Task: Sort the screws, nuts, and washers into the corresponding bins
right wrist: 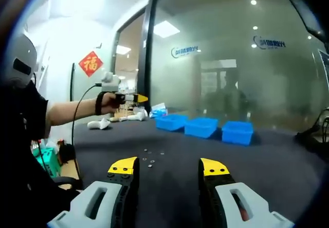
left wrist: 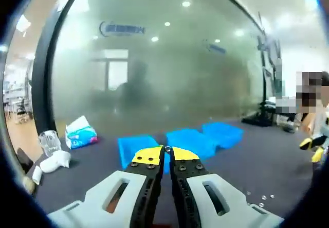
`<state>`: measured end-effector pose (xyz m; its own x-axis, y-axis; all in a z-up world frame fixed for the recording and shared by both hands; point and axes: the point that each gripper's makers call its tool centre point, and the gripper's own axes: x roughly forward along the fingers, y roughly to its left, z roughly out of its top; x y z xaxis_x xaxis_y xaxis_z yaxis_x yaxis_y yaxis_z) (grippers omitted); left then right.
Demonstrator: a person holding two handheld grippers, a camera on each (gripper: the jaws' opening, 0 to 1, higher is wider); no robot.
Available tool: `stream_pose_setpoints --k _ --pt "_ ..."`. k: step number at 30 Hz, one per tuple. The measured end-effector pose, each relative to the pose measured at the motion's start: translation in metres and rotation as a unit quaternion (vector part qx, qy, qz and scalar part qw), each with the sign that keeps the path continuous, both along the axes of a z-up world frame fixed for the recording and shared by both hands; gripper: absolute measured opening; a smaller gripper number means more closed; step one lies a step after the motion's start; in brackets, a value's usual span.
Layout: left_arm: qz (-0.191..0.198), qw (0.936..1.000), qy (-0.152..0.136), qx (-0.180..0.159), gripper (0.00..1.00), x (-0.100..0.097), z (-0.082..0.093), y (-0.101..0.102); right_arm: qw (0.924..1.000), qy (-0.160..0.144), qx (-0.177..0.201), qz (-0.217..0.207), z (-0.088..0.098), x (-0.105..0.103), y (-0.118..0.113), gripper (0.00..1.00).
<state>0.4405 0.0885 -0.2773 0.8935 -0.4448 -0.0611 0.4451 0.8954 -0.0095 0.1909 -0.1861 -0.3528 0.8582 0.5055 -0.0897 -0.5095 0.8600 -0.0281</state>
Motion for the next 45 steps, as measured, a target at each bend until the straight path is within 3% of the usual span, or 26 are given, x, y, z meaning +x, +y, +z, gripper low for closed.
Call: stream_pose_setpoints --k 4,8,13,15,16,18,27,32,37,45 --pt "0.019 0.9997 0.006 0.017 0.03 0.033 0.001 0.001 1.0000 0.004 0.001 -0.003 -0.002 0.000 -0.002 0.43" --pt "0.029 0.9992 0.025 0.007 0.03 0.069 0.002 0.001 0.9999 0.003 0.005 -0.010 -0.001 0.001 -0.006 0.43" --pt "0.038 0.9983 0.036 0.026 0.03 0.097 -0.007 -0.004 0.9999 0.003 0.007 -0.014 -0.001 0.002 -0.007 0.43" --pt "0.037 0.9976 0.058 -0.010 0.03 0.103 -0.013 -0.008 0.9999 0.004 0.007 -0.012 -0.002 0.001 -0.007 0.43" --pt "0.041 0.9970 0.065 -0.013 0.03 0.107 -0.017 -0.008 0.9999 0.005 0.006 -0.012 -0.002 0.001 -0.007 0.43" --pt "0.045 0.9967 0.067 0.009 0.03 0.114 -0.025 -0.010 0.9999 0.005 0.006 -0.012 -0.002 0.001 -0.008 0.43" --pt "0.045 0.9955 0.080 0.021 0.04 0.124 -0.044 -0.015 0.9998 0.002 0.003 -0.019 0.000 0.002 -0.015 0.42" --pt "0.034 0.9968 0.071 0.016 0.07 0.123 -0.042 -0.020 0.9999 0.003 0.002 -0.017 0.001 0.002 -0.014 0.42" --pt "0.026 0.9972 0.068 0.014 0.27 0.123 -0.040 -0.025 0.9999 0.004 0.003 -0.015 0.000 0.002 -0.013 0.42" --pt "0.014 0.9982 0.057 0.013 0.31 0.111 -0.033 -0.029 0.9999 0.005 0.003 -0.012 -0.001 0.002 -0.010 0.42"
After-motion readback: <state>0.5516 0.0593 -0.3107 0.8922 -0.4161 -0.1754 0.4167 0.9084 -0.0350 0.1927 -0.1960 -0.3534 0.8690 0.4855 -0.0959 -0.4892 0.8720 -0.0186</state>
